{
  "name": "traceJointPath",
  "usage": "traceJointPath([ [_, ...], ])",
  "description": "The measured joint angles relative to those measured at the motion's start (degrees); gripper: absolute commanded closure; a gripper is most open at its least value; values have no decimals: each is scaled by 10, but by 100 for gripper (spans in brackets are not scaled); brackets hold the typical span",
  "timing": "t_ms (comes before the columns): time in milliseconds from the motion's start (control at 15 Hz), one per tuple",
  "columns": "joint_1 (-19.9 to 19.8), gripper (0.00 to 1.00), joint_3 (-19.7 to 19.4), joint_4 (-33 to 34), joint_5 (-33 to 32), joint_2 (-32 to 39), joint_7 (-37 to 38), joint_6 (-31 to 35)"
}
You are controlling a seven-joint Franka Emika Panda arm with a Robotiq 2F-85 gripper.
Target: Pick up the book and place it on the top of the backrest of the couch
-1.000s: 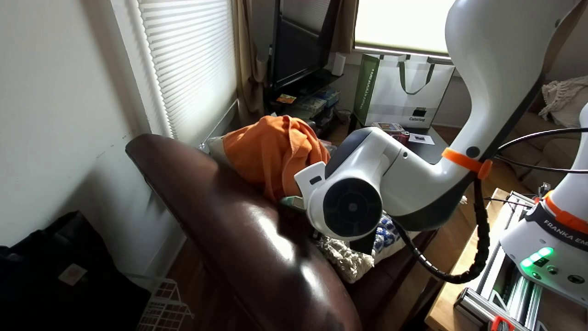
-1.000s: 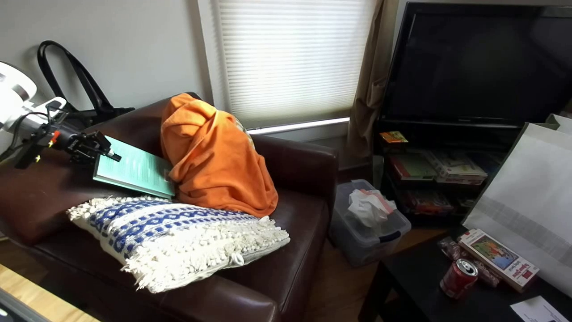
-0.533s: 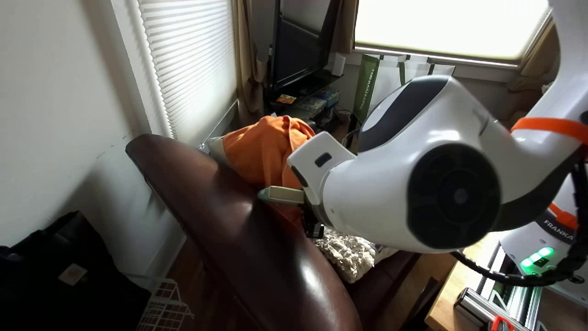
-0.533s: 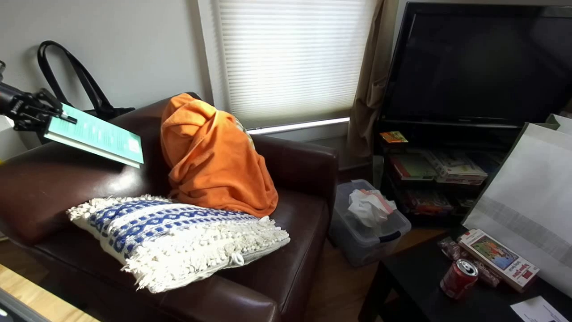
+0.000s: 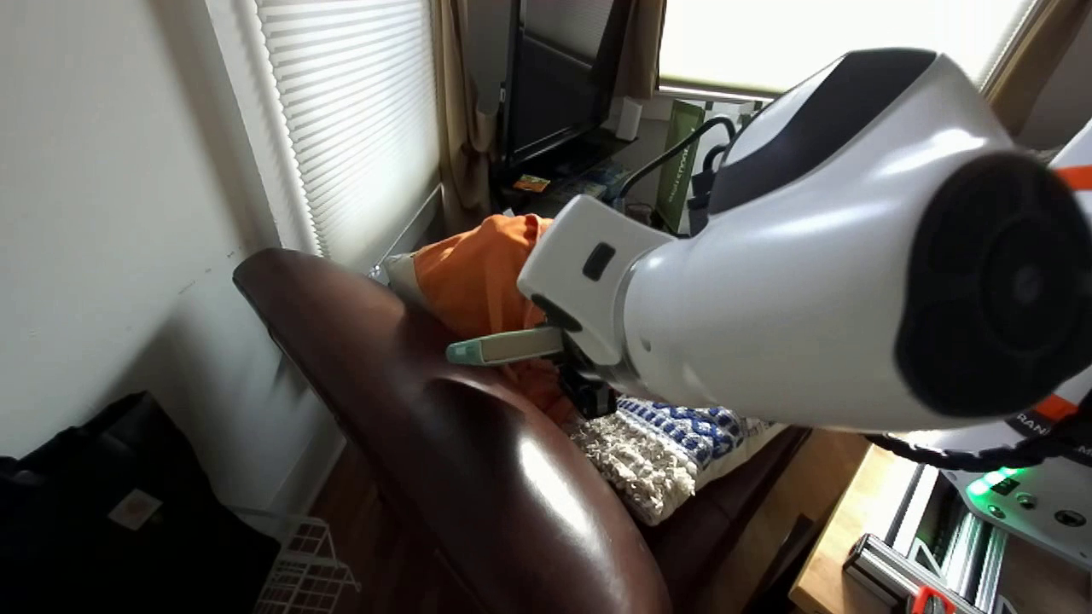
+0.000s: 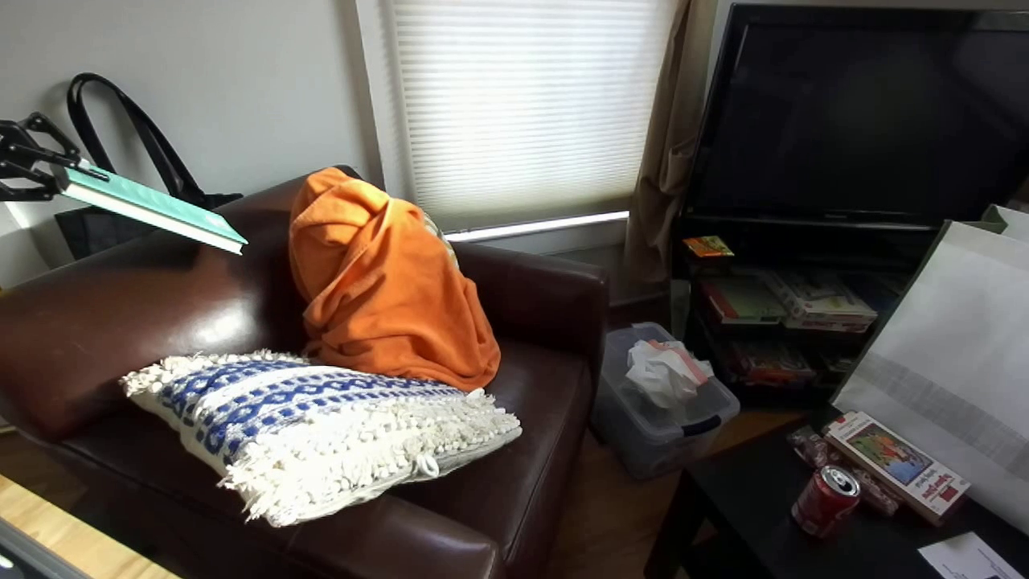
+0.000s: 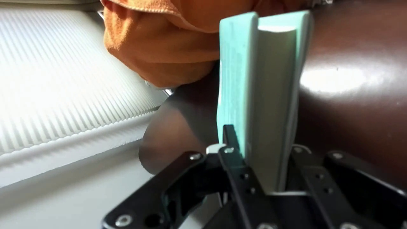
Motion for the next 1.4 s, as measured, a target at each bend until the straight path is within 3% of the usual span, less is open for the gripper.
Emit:
traceJointPath([
  [67, 2, 93, -1, 2, -14, 15, -8, -19],
  [133, 4, 73, -3, 5, -30, 31, -10, -40],
  [267, 6, 73, -7, 12, -43, 56, -10, -73],
  [333, 6, 93, -9, 15, -45, 63, -10, -78],
  [600, 8, 93, -11, 19, -60, 70, -9, -82],
  [1067, 47, 93, -11, 24, -195, 90, 1, -176],
  [1267, 46, 93, -13, 36, -249, 113, 28, -165],
  [1400, 40, 93, -19, 44, -296, 129, 50, -121],
])
